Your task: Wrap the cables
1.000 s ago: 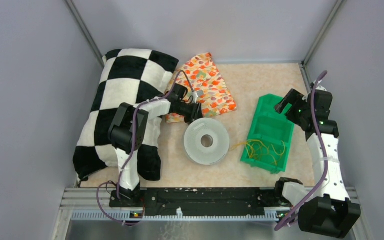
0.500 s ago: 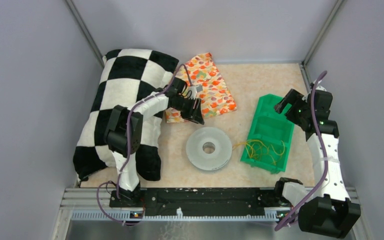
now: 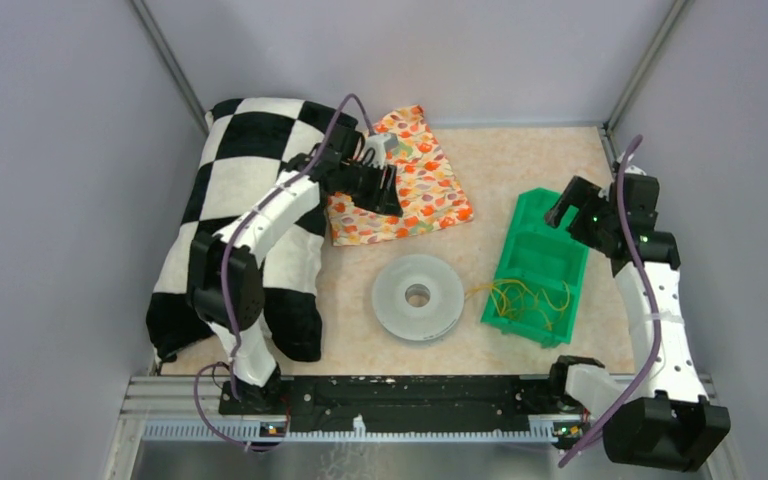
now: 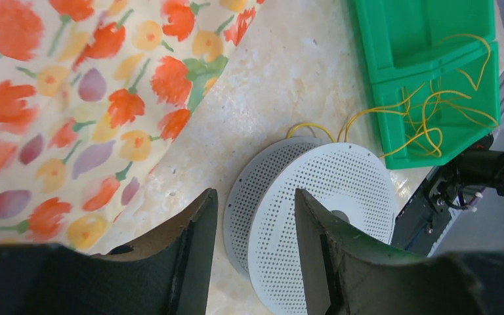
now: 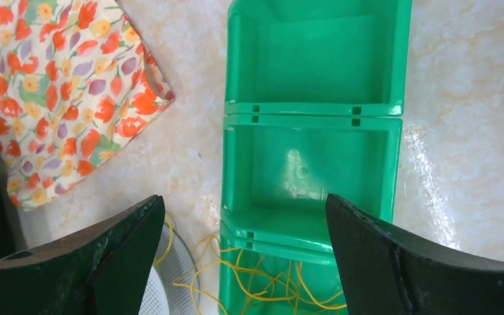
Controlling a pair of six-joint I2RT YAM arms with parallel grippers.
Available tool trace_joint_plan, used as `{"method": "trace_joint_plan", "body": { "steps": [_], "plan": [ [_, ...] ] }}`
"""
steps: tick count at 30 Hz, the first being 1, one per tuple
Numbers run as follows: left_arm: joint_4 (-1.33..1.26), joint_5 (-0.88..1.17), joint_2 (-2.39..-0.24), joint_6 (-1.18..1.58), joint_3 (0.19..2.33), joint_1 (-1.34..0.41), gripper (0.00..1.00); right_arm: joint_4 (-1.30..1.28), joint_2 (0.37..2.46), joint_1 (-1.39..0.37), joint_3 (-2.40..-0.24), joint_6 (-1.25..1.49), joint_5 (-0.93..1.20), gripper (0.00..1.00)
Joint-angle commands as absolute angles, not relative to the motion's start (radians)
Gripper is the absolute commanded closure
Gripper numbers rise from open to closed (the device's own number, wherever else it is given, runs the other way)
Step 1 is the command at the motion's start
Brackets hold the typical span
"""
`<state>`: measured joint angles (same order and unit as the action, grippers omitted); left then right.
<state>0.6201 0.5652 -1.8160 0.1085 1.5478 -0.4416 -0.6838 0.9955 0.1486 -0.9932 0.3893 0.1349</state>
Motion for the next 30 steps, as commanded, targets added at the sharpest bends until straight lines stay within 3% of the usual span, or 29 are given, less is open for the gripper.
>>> {"method": "trace_joint_plan", "body": {
  "steps": [1,2,5,6,8,12,19,30],
  "plan": [
    [0.646,0.475,-1.66,0.116,1.589,-0.446,0.47,-0.787,1.028,0.052,-1.162,0.322,-0.007,0.04],
    [0.648,0.457,-1.634,0.126,1.588,-0.446,0.47,-0.812,1.043,0.029,-1.198,0.31,-0.04,0.02],
    [0.644,0.359,-1.54,0.168,1.587,-0.446,0.32,-0.88,1.103,-0.054,-1.322,0.258,-0.098,0.01],
    [0.634,0.287,-1.507,0.189,1.582,-0.446,0.15,-0.907,1.131,-0.078,-1.358,0.237,-0.101,0.01],
    [0.584,0.174,-1.436,0.254,1.561,-0.445,0.02,-0.979,1.201,-0.124,-1.428,0.237,-0.147,0.01],
    [0.435,0.046,-1.28,0.284,1.436,-0.443,0.01,-0.995,1.231,-0.174,-1.464,0.277,-0.288,0.01],
    [0.435,-0.225,-1.166,0.237,1.353,-0.441,0.01,-0.803,1.08,-0.176,-1.339,0.274,-0.275,0.01],
    [0.528,-0.21,-1.243,0.222,1.389,-0.441,0.01,-0.763,1.068,-0.174,-1.319,0.388,-0.331,0.01]
  ]
}}
